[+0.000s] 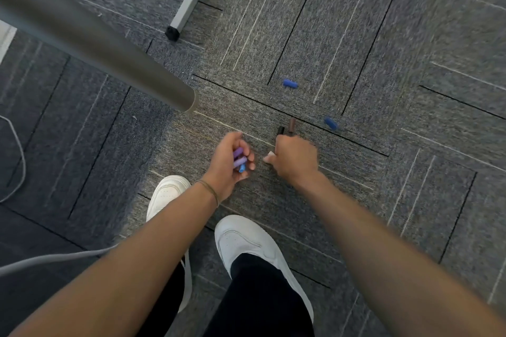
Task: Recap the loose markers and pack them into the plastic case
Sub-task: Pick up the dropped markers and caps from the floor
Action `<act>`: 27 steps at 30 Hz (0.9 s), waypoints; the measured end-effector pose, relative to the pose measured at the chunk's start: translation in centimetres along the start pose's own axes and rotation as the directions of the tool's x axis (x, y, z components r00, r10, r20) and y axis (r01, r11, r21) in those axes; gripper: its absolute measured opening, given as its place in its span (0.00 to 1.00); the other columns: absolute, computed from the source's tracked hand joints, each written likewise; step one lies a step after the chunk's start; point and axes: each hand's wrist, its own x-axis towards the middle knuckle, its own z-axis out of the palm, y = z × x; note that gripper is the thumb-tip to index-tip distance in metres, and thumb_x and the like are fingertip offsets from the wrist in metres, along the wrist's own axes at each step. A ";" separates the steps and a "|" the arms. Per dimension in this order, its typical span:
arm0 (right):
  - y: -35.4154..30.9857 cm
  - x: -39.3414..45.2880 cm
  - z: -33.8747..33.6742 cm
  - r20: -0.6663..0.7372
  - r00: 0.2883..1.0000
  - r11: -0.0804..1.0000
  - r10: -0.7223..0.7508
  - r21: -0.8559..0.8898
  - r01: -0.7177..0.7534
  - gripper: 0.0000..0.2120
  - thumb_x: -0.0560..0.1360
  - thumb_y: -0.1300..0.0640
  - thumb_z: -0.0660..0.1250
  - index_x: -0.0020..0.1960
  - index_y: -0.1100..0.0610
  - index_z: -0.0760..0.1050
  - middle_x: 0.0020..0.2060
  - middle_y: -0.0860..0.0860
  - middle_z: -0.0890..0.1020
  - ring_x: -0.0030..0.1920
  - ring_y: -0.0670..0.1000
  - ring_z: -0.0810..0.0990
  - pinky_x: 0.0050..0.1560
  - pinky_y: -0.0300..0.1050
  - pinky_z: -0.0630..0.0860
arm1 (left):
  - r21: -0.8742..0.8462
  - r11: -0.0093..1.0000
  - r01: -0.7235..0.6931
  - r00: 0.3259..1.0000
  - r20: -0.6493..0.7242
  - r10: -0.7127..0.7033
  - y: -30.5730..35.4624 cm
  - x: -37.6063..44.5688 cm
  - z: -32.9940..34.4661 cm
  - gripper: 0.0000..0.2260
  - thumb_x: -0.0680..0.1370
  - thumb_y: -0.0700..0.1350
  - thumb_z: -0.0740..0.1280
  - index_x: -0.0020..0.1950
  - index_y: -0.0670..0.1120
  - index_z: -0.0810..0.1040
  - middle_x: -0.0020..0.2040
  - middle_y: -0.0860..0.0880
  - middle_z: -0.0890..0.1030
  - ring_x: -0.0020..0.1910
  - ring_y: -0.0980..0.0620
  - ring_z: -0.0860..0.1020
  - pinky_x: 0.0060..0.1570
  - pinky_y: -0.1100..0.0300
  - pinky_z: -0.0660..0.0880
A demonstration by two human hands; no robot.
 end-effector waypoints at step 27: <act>4.9 4.6 -3.5 -0.018 0.969 0.920 0.246 0.319 -0.228 0.24 0.79 0.37 0.65 0.34 0.54 0.73 0.26 0.47 0.73 0.25 0.48 0.68 0.29 0.40 0.70 | 0.256 0.934 -0.250 0.963 -0.036 0.268 3.0 3.8 5.1 0.09 0.81 0.42 0.59 0.41 0.45 0.73 0.30 0.50 0.70 0.26 0.54 0.64 0.23 0.61 0.59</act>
